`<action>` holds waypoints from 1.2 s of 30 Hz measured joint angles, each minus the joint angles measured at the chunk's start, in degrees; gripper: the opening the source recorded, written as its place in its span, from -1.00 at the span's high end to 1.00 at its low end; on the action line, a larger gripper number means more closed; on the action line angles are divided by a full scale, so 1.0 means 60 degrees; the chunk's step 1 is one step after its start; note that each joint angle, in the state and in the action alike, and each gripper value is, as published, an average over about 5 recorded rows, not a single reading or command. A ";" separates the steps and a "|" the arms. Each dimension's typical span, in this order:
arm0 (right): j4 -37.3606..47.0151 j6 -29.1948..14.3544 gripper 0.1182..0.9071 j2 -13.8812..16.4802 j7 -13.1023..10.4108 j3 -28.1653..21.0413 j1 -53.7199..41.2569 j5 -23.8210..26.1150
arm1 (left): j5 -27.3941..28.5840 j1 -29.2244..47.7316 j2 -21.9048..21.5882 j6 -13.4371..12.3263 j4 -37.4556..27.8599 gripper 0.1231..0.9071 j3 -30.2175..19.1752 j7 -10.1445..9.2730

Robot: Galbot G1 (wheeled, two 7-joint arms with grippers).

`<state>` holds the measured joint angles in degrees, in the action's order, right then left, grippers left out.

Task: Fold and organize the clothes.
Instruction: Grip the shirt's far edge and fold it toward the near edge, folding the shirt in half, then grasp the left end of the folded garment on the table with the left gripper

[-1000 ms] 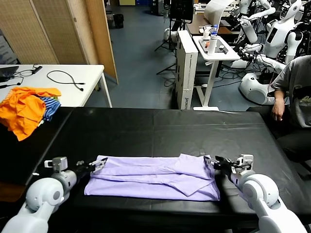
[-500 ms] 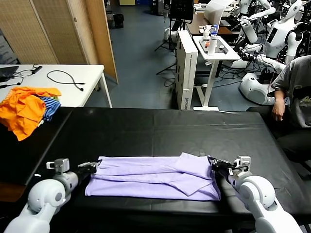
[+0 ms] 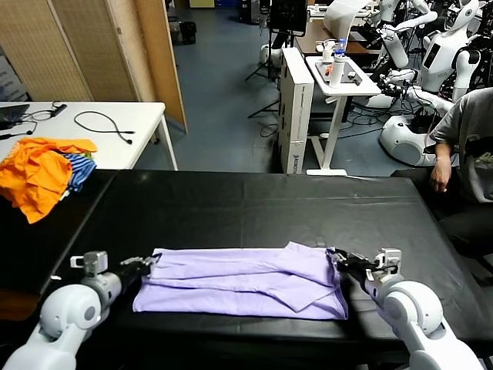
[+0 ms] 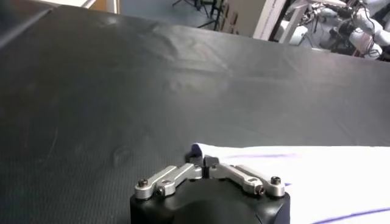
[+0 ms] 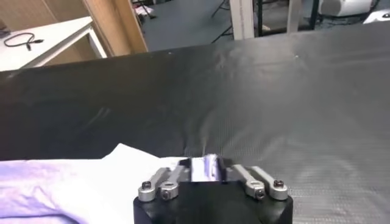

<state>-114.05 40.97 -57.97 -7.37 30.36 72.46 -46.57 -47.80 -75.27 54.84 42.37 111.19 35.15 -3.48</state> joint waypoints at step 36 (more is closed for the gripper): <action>-0.0507 -0.0048 -1.00 0.0203 0.0083 0.0121 0.0308 -0.0198 | 0.0718 -0.2080 0.2013 -0.0029 0.1587 -1.00 0.1372 -0.0081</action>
<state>-117.09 40.67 -56.76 -6.87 31.09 74.31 -47.75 -43.49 -87.75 66.92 42.20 120.71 43.38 -3.97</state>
